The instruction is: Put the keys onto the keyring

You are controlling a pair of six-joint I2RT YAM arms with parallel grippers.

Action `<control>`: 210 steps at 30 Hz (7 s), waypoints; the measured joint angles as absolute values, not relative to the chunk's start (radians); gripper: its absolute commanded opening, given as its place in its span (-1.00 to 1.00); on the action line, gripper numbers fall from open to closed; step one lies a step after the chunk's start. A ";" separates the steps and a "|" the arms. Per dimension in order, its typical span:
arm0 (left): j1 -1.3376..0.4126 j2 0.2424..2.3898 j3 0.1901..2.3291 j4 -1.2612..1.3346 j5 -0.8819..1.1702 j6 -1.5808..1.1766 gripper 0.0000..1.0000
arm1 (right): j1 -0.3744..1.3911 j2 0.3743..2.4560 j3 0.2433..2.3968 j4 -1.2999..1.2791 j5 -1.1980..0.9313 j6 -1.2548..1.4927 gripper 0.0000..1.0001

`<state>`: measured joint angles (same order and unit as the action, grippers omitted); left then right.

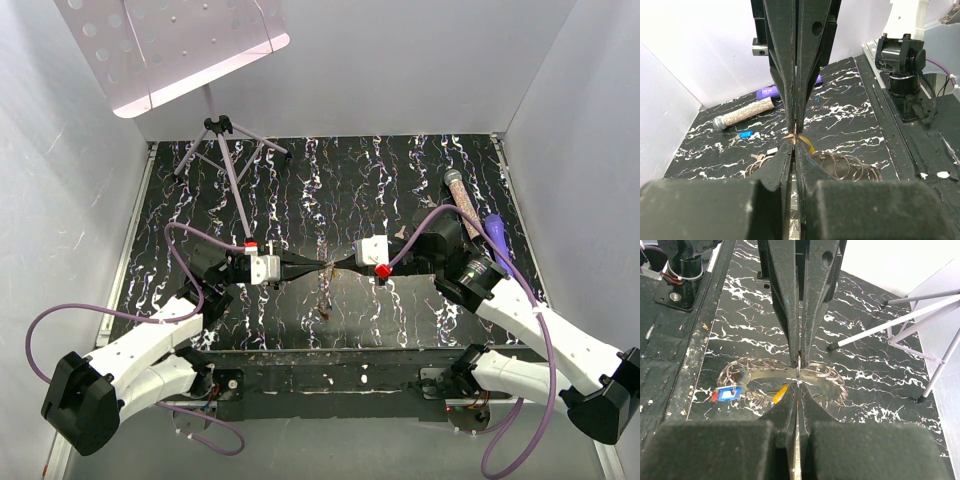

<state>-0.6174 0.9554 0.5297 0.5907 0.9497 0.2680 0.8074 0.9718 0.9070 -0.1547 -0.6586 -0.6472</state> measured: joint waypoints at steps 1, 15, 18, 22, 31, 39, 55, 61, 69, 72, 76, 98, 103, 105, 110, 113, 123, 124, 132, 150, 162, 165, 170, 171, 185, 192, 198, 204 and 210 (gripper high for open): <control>-0.617 0.955 0.530 0.592 0.950 0.268 -1.00 | 0.807 0.973 0.907 -0.155 -0.659 -0.646 -0.97; -0.617 0.955 0.530 0.607 0.958 0.257 -1.00 | 0.807 0.987 0.907 -0.151 -0.661 -0.624 -0.97; -0.617 0.955 0.530 0.608 0.958 0.256 -1.00 | 0.807 0.988 0.907 -0.148 -0.661 -0.616 -0.97; -0.617 0.955 0.530 0.611 0.962 0.254 -1.00 | 0.807 0.988 0.907 -0.147 -0.662 -0.602 -0.97; -0.617 0.955 0.530 0.611 0.972 0.254 -1.00 | 0.806 0.988 0.907 -0.146 -0.669 -0.579 -0.97; -0.617 0.955 0.530 0.610 0.977 0.254 -1.00 | 0.805 0.988 0.907 -0.147 -0.677 -0.579 -0.97; -0.617 0.957 0.530 0.601 0.976 0.243 -1.00 | 0.805 0.988 0.907 -0.147 -0.676 -0.580 -0.97; -0.617 0.960 0.532 0.583 0.974 0.240 -1.00 | 0.807 0.988 0.910 -0.145 -0.682 -0.583 -0.97; -0.617 0.963 0.538 0.556 0.960 0.233 -1.00 | 0.807 0.988 0.915 -0.138 -0.691 -0.587 -0.97; -0.617 0.963 0.538 0.553 0.959 0.231 -1.00 | 0.807 0.988 0.915 -0.139 -0.691 -0.591 -0.97; -0.617 0.963 0.538 0.551 0.955 0.227 -1.00 | 0.807 0.988 0.915 -0.139 -0.691 -0.601 -0.97; -0.617 0.965 0.551 0.501 0.926 0.193 -1.00 | 0.827 1.002 0.935 -0.191 -0.675 -0.706 -0.97; -0.617 0.966 0.553 0.488 0.918 0.177 -1.00 | 0.838 1.002 0.936 -0.211 -0.658 -0.746 -0.97; -0.617 0.966 0.553 0.486 0.915 0.163 -1.00 | 0.841 1.002 0.936 -0.215 -0.654 -0.759 -0.97; -0.610 0.966 0.553 0.500 0.908 0.132 -1.00 | 0.844 1.002 0.937 -0.217 -0.646 -0.771 -0.97; -0.608 0.966 0.553 0.512 0.905 0.111 -1.00 | 0.845 1.002 0.937 -0.217 -0.638 -0.776 -0.97; -0.593 0.972 0.553 0.597 0.905 0.028 -1.00 | 0.846 1.002 0.937 -0.205 -0.615 -0.779 -0.97; -0.591 0.974 0.552 0.610 0.906 0.016 -1.00 | 0.846 1.002 0.937 -0.202 -0.611 -0.773 -0.97; -0.575 1.002 0.533 0.769 0.902 -0.110 -1.00 | 0.832 1.001 0.937 -0.147 -0.605 -0.696 -0.97; -0.537 1.089 0.516 1.108 0.932 -0.336 -1.00 | 0.741 0.918 0.937 -0.074 -0.738 -0.428 0.20; -0.537 1.116 0.487 1.258 0.947 -0.466 -1.00 | 0.709 0.951 0.937 0.077 -0.837 -0.050 0.12; -0.537 1.110 0.474 1.261 0.931 -0.470 -1.00 | 0.713 0.971 0.940 0.109 -0.825 0.016 0.10; -0.539 1.100 0.461 1.261 0.898 -0.468 -1.00 | 0.722 1.024 0.953 0.131 -0.805 0.086 0.03; -0.539 1.098 0.458 1.261 0.892 -0.466 -1.00 | 0.723 1.033 0.957 0.131 -0.799 0.092 0.02; -0.541 1.052 0.411 1.257 0.796 -0.437 -1.00 | 0.749 1.103 1.014 0.109 -0.760 0.095 -0.02; -0.544 1.049 0.401 1.260 0.767 -0.438 -1.00 | 0.764 1.125 1.023 0.099 -0.755 0.076 -0.32; -0.545 1.048 0.399 1.264 0.758 -0.439 -1.00 | 0.768 1.137 1.028 0.075 -0.752 0.050 -0.42; -0.545 1.046 0.399 1.266 0.755 -0.439 -1.00 | 0.768 1.139 1.031 0.066 -0.748 0.041 -0.57; -0.545 1.046 0.399 1.266 0.754 -0.445 -1.00 | 0.768 1.140 1.034 0.059 -0.743 0.021 -0.94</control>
